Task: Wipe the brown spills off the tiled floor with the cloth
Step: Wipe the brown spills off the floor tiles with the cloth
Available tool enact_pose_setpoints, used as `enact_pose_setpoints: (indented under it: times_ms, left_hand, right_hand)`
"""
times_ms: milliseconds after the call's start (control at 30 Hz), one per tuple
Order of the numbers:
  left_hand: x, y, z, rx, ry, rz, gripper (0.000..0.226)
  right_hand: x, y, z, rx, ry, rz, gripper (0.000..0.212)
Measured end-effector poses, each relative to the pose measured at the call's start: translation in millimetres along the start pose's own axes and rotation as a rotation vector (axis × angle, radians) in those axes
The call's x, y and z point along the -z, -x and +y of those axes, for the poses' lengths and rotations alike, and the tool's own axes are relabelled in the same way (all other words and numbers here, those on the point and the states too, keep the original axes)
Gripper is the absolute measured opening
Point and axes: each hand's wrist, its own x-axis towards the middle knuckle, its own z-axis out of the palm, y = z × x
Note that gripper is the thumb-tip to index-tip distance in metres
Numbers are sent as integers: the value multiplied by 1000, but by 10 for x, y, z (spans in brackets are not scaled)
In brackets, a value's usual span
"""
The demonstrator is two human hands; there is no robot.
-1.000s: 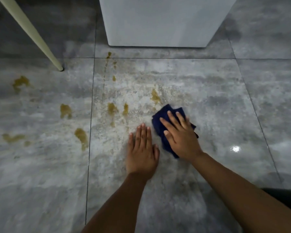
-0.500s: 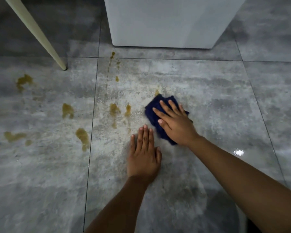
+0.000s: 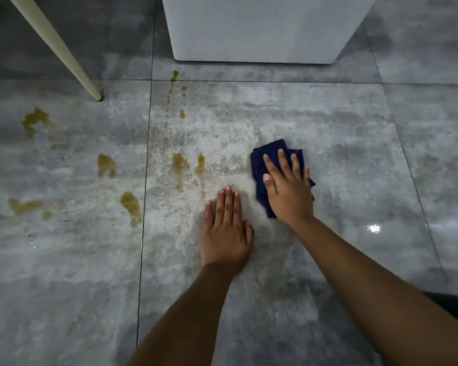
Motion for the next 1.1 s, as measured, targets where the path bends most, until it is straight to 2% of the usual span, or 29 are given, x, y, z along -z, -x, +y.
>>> enact_pose_setpoints:
  times_ms: [133,233,333,400,500,633,700,800,900,1000,1067,1100]
  left_hand:
    - [-6,-4,7,-1,-14,10,63]
    - [13,-8,6,-9,-16,-4,64]
    - [33,-18,-1,-15,-4,-8,63]
    - [66,-17,-25,-31,9,-24,61]
    - [110,96,-141,-29,19,-25,59]
    - [178,486,-486,54,-18,17,60]
    - [187,633,-641,53,-25,14,62]
    - [181,675,-696,57,-33,5,64]
    - [170,661,-681,72,-39,-9,65]
    - [162,675,-688,69,-26,-9,66]
    - [174,667,-685,70,-4,-8,66]
    - [178,664,-685,69,0,-9,66]
  right_hand:
    - [24,-259,81,59,10,-5,48]
    - [44,-271,291,-159,-1,46,49]
    - [15,197,381,-408,-61,139,48]
    - [-57,626,215,-474,-77,152,48]
    - [-174,960,-168,-370,-37,61,51]
    - [-141,537,-297,-167,-13,1,49]
    - [-166,391,-334,-181,-33,24,49]
    - [-262,637,-534,-307,-68,90,49]
    - [-380,1091,-774,-144,-15,59,50]
    - [-374,958,-750,35,25,14,52]
    - [-327,659,-673,65,42,27,52]
    - [-301,541,-629,19,19,39,52]
